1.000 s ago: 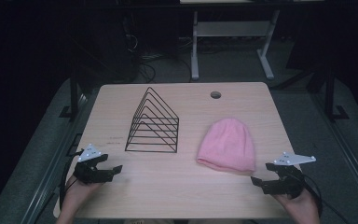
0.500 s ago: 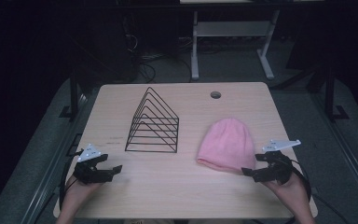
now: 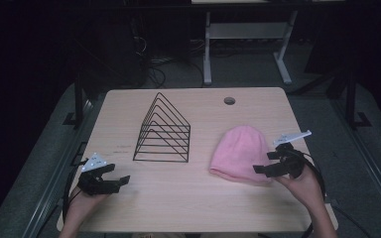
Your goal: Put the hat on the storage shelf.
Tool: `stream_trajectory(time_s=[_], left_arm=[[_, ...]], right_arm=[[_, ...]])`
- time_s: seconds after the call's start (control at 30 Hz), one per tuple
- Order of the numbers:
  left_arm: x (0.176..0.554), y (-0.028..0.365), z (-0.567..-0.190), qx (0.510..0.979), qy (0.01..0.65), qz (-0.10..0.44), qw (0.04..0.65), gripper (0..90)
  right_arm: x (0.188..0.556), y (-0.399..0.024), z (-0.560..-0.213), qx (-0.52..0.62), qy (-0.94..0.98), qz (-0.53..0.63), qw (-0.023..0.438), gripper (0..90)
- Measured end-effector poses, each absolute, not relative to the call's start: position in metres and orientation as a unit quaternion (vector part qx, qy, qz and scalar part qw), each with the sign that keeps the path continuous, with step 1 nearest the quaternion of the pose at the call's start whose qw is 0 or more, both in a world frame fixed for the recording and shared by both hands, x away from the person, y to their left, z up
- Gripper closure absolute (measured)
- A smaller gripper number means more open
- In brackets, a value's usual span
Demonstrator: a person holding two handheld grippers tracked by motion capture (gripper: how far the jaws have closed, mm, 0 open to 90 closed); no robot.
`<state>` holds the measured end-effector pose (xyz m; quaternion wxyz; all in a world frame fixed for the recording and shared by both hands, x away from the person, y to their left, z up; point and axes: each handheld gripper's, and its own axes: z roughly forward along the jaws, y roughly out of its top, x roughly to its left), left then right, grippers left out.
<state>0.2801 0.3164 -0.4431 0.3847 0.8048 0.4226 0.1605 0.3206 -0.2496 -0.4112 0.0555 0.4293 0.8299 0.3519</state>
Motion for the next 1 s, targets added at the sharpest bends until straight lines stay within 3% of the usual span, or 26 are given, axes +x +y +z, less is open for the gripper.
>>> stream_trajectory(time_s=[0.37, 1.0], left_arm=[[0.28, 0.318, -0.443, 0.8, 0.428, 0.158, 0.389, 21.7], [0.289, 0.32, -0.449, 0.806, 0.425, 0.147, 0.385, 21.7]], right_arm=[[0.348, -0.252, -0.403, 0.435, 0.828, 0.35, 0.039, 18.1], [0.433, -0.248, -0.416, 0.463, 0.828, 0.316, 0.021, 20.0]])
